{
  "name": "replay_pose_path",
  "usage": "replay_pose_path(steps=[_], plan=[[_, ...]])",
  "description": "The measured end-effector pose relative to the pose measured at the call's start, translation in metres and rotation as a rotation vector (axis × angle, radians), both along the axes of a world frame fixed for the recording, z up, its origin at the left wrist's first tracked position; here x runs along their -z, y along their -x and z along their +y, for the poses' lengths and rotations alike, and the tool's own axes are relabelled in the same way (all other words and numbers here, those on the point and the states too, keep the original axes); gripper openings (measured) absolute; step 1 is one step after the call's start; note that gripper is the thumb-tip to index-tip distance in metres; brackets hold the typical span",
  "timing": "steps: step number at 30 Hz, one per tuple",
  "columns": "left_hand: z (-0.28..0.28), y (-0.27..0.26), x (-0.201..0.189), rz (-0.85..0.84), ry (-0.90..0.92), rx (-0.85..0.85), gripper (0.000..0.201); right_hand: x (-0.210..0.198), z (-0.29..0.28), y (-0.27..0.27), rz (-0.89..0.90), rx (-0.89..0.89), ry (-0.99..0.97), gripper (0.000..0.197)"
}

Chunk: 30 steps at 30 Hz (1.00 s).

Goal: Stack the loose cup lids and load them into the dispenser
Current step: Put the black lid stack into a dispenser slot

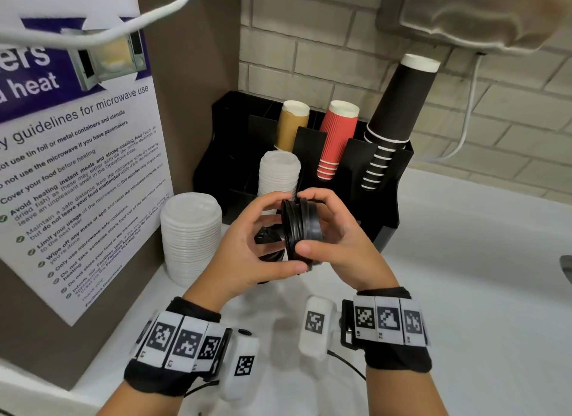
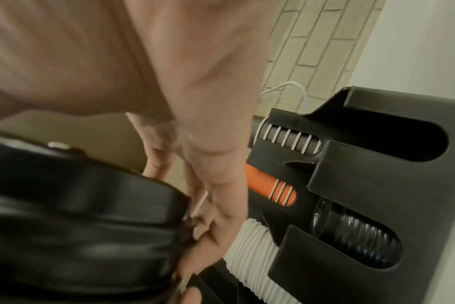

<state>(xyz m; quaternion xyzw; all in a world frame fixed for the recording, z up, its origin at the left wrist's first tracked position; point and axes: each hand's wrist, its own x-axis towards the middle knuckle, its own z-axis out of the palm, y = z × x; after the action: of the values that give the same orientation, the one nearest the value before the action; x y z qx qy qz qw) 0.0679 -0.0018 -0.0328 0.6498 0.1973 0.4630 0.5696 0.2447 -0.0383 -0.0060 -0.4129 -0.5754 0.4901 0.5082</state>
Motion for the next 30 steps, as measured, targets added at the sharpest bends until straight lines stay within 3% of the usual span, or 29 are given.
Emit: replay_pose_path(steps=[7,25,28,30], plan=[[-0.001,0.001,0.002,-0.006,0.012,-0.01,0.081,0.004,0.0,0.0,0.027,-0.026,-0.002,0.062],[0.007,-0.008,0.003,0.041,0.001,-0.064,0.094,-0.011,0.006,-0.011,-0.235,0.048,-0.039,0.064],[0.012,-0.003,0.001,0.009,0.01,-0.139,0.085,-0.022,0.031,-0.029,-0.305,0.228,-0.1,0.064],[0.015,0.003,-0.002,-0.01,0.001,-0.205,0.071,-0.026,0.057,-0.046,-0.485,0.398,-0.152,0.067]])
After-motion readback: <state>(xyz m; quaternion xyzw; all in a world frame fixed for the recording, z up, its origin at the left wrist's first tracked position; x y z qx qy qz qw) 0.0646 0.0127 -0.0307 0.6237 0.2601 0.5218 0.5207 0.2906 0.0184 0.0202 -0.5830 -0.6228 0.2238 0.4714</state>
